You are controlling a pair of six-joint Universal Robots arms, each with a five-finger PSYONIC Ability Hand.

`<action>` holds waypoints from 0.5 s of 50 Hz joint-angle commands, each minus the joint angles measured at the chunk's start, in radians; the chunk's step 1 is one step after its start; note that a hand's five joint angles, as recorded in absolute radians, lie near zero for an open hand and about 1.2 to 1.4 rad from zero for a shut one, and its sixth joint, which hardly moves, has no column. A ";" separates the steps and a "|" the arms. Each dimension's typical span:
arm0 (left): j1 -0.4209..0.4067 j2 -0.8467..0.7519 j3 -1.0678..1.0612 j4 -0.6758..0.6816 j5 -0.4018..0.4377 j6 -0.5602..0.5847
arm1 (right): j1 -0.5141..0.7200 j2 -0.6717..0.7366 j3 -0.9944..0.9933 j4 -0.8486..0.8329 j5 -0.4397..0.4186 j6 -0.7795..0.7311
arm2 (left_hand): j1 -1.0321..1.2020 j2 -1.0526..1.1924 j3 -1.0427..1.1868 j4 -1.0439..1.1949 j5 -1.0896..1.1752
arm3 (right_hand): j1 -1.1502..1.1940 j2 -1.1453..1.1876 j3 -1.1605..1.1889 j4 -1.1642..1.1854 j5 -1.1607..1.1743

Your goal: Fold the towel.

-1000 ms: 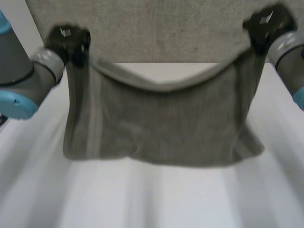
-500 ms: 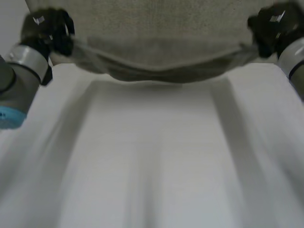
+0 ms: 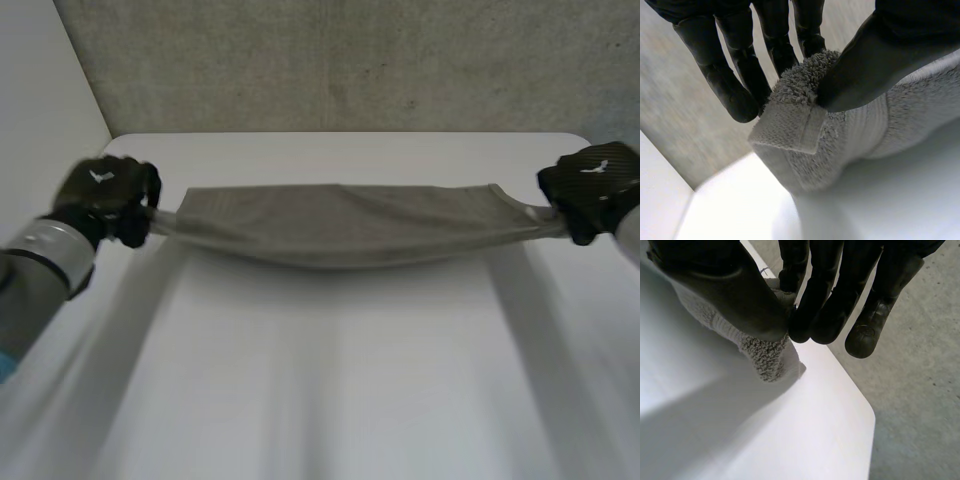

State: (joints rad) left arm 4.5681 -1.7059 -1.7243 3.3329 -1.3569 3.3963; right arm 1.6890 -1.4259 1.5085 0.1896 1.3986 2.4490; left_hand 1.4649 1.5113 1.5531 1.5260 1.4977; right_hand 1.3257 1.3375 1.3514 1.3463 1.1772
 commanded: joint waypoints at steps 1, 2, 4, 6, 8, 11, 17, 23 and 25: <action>0.043 0.173 -0.050 -0.091 0.067 -0.008 | -0.066 -0.111 -0.039 0.211 -0.075 -0.099 | -0.069 -0.115 -0.157 -0.130 -0.276 | 0.071 0.059 0.045 0.050 0.045; 0.043 0.173 -0.050 -0.092 0.067 -0.008 | -0.066 -0.111 -0.039 0.211 -0.075 -0.099 | -0.069 -0.115 -0.157 -0.130 -0.276 | 0.071 0.059 0.045 0.050 0.045; 0.045 0.173 -0.055 -0.105 0.076 -0.008 | -0.068 -0.113 -0.045 0.211 -0.082 -0.097 | -0.069 -0.115 -0.157 -0.130 -0.276 | 0.071 0.059 0.045 0.050 0.045; 0.045 0.166 -0.060 -0.113 0.085 -0.005 | -0.068 -0.108 -0.050 0.214 -0.089 -0.093 | -0.069 -0.115 -0.157 -0.130 -0.276 | 0.071 0.059 0.045 0.050 0.045; 0.045 0.151 -0.061 -0.109 0.087 -0.005 | -0.065 -0.096 -0.050 0.209 -0.090 -0.091 | -0.069 -0.115 -0.157 -0.130 -0.276 | 0.071 0.059 0.045 0.050 0.045; 0.031 0.062 -0.043 -0.104 0.087 -0.002 | -0.060 -0.026 -0.054 0.200 -0.090 -0.081 | -0.069 -0.115 -0.157 -0.130 -0.276 | 0.071 0.059 0.045 0.050 0.045; -0.004 -0.183 0.104 -0.102 0.071 0.003 | -0.031 0.195 -0.160 0.165 -0.072 -0.050 | -0.069 -0.115 -0.157 -0.130 -0.276 | 0.071 0.059 0.045 0.050 0.045; -0.056 -0.430 0.346 -0.107 0.032 0.001 | 0.018 0.413 -0.335 0.114 -0.029 0.043 | -0.069 -0.115 -0.157 -0.130 -0.276 | 0.071 0.059 0.045 0.050 0.045; -0.063 -0.478 0.408 -0.107 0.000 0.001 | 0.029 0.451 -0.370 0.090 -0.012 0.063 | -0.069 -0.115 -0.157 -0.130 -0.276 | 0.071 0.059 0.045 0.050 0.045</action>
State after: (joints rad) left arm 4.5478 -1.9655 -1.5485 3.2288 -1.2935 3.3988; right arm 1.6755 -1.1655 1.2953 0.3414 1.3371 2.4308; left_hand 1.4650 1.5113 1.5533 1.5260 1.4977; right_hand 1.3267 1.3376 1.3515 1.3463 1.1772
